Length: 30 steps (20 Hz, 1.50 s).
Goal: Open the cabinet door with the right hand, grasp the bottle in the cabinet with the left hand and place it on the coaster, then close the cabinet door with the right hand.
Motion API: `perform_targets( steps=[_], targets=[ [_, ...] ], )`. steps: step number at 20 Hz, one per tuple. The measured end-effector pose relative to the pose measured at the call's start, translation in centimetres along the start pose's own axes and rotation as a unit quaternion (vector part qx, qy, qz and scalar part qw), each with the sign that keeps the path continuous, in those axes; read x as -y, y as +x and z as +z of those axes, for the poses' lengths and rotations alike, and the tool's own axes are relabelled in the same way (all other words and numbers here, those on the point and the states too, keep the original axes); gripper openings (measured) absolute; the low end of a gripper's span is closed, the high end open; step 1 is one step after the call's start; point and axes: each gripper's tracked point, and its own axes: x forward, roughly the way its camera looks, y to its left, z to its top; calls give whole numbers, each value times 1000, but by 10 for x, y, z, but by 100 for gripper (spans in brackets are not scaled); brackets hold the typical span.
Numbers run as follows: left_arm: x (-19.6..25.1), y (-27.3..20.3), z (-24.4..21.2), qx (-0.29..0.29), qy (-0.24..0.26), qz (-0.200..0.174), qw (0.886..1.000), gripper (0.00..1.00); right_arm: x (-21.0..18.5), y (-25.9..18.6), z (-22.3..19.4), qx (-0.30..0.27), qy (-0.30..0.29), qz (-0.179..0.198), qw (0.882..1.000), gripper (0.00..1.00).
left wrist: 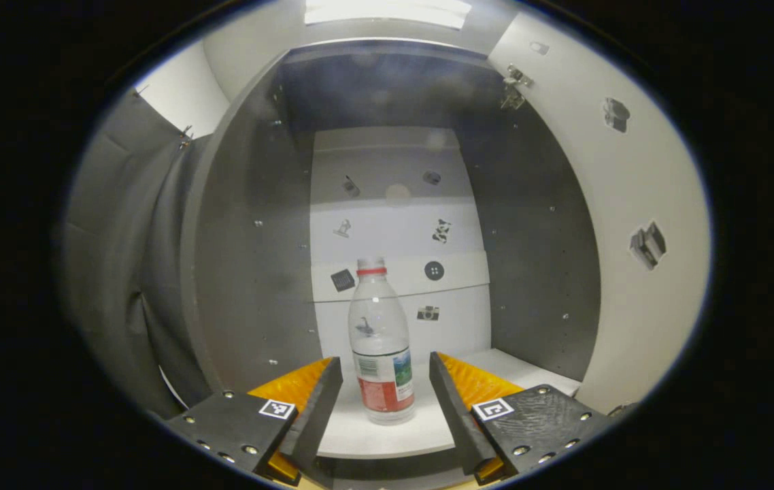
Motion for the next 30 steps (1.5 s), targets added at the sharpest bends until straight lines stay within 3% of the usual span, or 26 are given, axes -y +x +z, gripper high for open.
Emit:
perform_targets(
  steps=[2, 3, 10, 15, 17, 18, 19, 21, 22, 30],
  targets=[
    [-1, 12, -11, -7, -5, 0, 1000, 79, 0, 3, -3, -6, 1, -11, 1000, 94],
    [-3, 19, -15, -9, -8, 2, 1000, 79, -1, 3, -6, -9, 1, -16, 1000, 99],
    [-7, 56, -38, -23, -24, 1, 999, 79, -1, 2, -11, -20, -12, -47, 999, 94],
    [-3, 67, -36, -17, -9, -6, 1000, 77, -1, 5, -12, -24, -10, -52, 998, 99],
    [-4, 68, -36, -18, -8, -7, 1000, 77, -2, 6, -12, -25, -14, -48, 998, 94],
    [-4, 67, -37, -18, -10, -8, 1000, 78, -2, 7, -12, -25, -15, -46, 998, 99],
    [-4, 66, -36, -20, -12, -10, 1000, 71, -2, 7, -12, -25, -16, -44, 999, 94],
    [-4, 56, -32, -22, -16, -12, 1000, 75, -5, 12, -12, -21, -14, -36, 999, 100],
    [-6, 50, -28, -19, -21, -11, 1000, 70, -7, 14, -11, -18, -11, -30, 999, 100],
    [-29, -43, 9, 9, -44, 21, 999, 70, 7, 13, -13, -7, 3, 22, 1000, 97]
  ],
)
